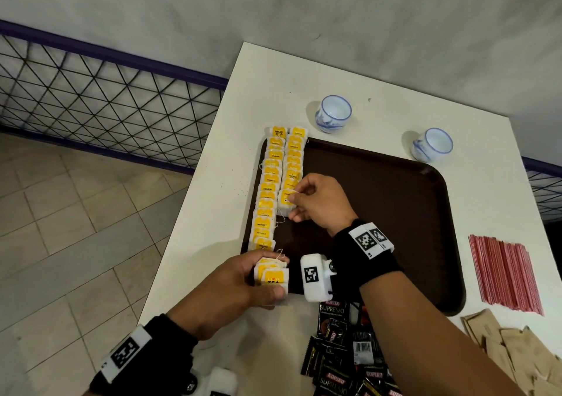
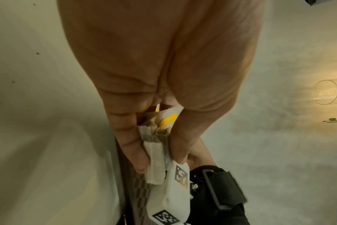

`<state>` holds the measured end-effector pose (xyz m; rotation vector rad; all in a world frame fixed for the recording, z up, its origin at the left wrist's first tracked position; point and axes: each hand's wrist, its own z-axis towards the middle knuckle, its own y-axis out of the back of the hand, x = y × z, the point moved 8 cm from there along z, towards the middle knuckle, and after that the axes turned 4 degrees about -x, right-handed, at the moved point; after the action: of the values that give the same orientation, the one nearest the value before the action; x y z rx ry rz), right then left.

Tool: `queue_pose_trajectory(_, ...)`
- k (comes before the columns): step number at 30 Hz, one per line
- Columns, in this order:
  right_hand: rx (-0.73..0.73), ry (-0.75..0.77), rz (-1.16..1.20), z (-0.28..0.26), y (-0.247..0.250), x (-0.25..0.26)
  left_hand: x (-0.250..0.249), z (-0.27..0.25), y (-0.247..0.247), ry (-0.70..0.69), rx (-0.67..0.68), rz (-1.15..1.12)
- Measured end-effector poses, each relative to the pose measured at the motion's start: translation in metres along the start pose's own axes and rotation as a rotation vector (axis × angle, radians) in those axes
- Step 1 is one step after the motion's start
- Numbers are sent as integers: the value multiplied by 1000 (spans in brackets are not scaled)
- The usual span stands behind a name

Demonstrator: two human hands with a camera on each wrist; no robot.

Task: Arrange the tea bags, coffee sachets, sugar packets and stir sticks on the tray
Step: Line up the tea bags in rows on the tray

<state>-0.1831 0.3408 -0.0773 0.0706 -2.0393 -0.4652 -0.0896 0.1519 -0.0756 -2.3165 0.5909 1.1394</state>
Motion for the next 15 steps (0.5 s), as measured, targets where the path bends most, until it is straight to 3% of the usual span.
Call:
queue_pose_trajectory(9, -50, -33, 5, 2, -1, 0, -4, 2, 0, 13, 36, -43)
queue_pose_trajectory(13, -117, 66, -108, -18, 15, 16, -6, 3, 0, 26, 67, -85)
queue_pose_trajectory(15, -79, 112, -118, -38, 17, 22, -10, 4, 1, 17, 76, -57)
